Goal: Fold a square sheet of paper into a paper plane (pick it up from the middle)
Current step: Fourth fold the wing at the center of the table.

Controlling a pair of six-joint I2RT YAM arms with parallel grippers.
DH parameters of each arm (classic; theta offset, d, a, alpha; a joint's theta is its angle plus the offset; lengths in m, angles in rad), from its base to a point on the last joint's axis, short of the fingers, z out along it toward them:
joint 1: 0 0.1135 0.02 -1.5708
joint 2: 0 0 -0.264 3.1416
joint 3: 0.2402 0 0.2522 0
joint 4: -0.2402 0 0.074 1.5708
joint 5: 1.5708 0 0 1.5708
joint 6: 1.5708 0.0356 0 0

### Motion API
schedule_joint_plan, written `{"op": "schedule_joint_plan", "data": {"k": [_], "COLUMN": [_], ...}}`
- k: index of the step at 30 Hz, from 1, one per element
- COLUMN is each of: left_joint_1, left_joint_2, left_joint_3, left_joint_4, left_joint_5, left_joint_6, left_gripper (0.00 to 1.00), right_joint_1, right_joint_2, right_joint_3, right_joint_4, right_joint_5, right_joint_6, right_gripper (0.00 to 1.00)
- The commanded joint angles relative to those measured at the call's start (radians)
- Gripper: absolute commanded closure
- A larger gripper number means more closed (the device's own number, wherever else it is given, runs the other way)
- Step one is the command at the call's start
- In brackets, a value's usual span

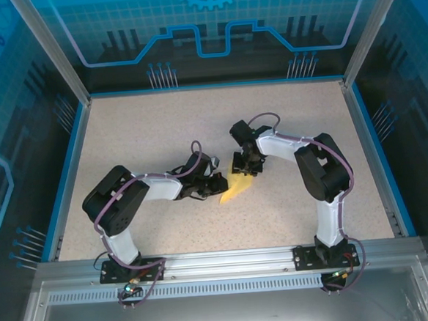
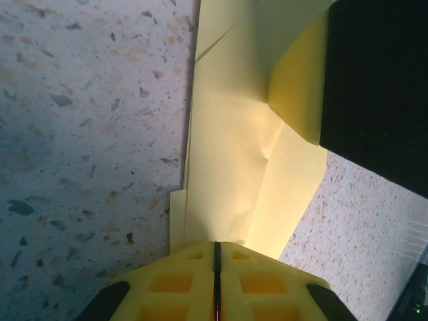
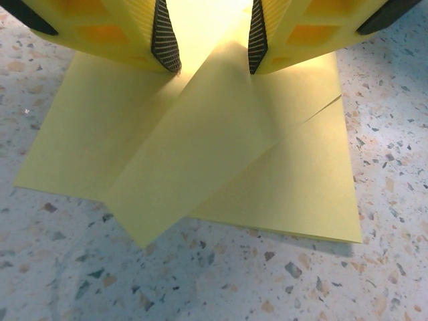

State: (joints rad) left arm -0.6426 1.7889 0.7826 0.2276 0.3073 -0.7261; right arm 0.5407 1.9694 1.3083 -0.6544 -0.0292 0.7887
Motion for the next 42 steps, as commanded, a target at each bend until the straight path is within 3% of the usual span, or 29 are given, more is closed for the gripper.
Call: {"op": "schedule_joint_plan", "data": {"k": [1, 22, 31, 39, 41, 42], "left_joint_1": [0.002, -0.002, -0.023, -0.031, -0.033, -0.034], "left_joint_2": [0.009, 0.067, 0.097, 0.119, 0.118, 0.118], "left_joint_3": [0.012, 0.070, 0.122, 0.142, 0.140, 0.141], "left_joint_4": [-0.049, -0.213, -0.348, -0.394, -0.390, -0.391], "left_joint_5": [-0.021, -0.054, -0.089, -0.105, -0.105, -0.106], "left_joint_6": [0.021, 0.049, 0.089, 0.098, 0.095, 0.095], "left_gripper": [0.91, 0.93, 0.95, 0.96, 0.96, 0.96], "right_joint_1": [-0.005, -0.004, -0.022, -0.035, -0.035, -0.036], "right_joint_2": [0.058, 0.019, -0.153, -0.321, -0.318, -0.308], "right_joint_3": [-0.035, -0.027, 0.002, -0.106, -0.149, -0.171], "right_joint_4": [-0.068, -0.051, 0.045, 0.144, 0.185, 0.205], "right_joint_5": [0.033, -0.003, -0.111, -0.197, -0.241, -0.260], "right_joint_6": [0.009, 0.006, -0.025, -0.057, -0.071, -0.074], "right_gripper": [0.62, 0.62, 0.61, 0.60, 0.63, 0.70]}}
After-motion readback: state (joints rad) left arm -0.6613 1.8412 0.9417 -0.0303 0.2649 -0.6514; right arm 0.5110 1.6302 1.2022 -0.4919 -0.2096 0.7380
